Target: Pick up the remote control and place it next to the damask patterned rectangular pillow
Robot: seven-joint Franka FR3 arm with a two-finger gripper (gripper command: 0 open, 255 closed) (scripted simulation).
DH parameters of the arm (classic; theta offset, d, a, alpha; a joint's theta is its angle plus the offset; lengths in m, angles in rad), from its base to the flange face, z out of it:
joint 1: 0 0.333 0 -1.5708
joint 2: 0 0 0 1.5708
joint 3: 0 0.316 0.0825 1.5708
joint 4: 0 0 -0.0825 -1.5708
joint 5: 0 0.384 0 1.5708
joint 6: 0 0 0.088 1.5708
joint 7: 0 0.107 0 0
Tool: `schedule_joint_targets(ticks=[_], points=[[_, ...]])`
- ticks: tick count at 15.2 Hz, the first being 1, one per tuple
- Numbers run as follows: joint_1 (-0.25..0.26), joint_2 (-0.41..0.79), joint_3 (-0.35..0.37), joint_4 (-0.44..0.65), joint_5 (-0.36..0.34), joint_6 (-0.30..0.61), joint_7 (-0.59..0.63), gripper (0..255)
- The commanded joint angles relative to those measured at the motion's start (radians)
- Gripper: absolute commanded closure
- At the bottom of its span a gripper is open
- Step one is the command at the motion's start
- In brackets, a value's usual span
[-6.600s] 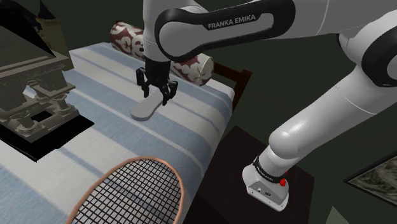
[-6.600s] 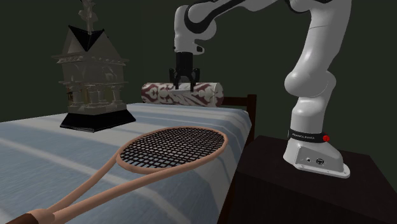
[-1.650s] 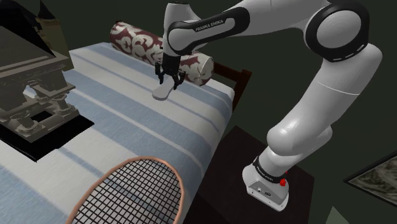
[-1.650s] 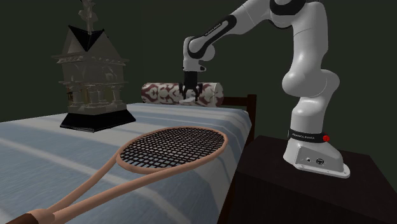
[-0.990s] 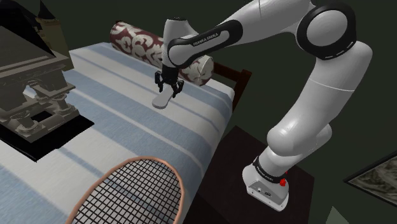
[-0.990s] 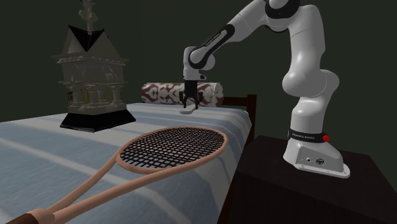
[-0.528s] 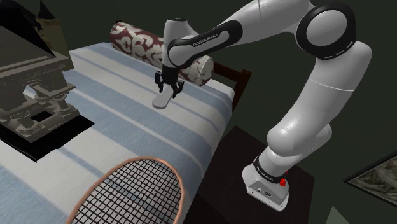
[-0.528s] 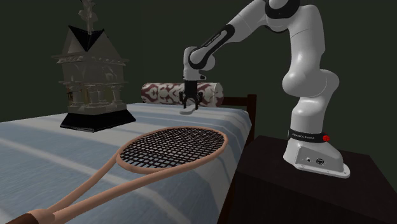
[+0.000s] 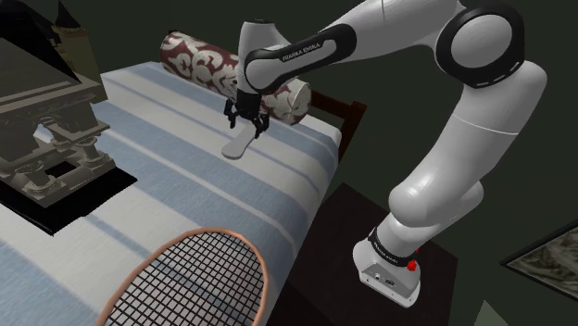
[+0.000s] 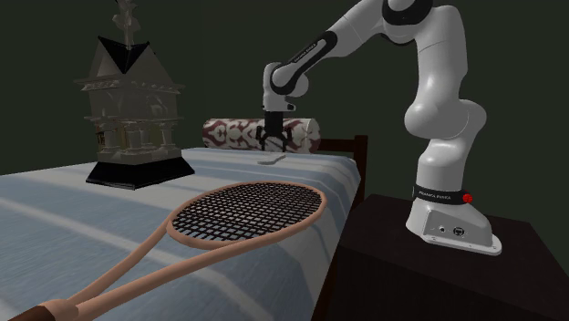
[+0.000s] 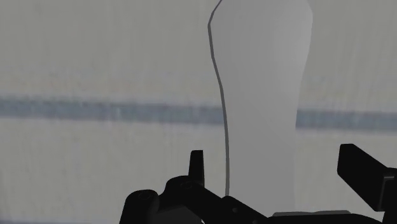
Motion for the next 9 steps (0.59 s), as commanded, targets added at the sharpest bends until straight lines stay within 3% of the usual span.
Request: schedule_joint_targets(ticks=[1, 9], points=[[-0.007, -0.036, 0.008, 0.026, 0.029, -0.055, -0.018, 0], [-0.01, -0.05, 0.01, 0.039, 0.04, -0.079, -0.026, 0]])
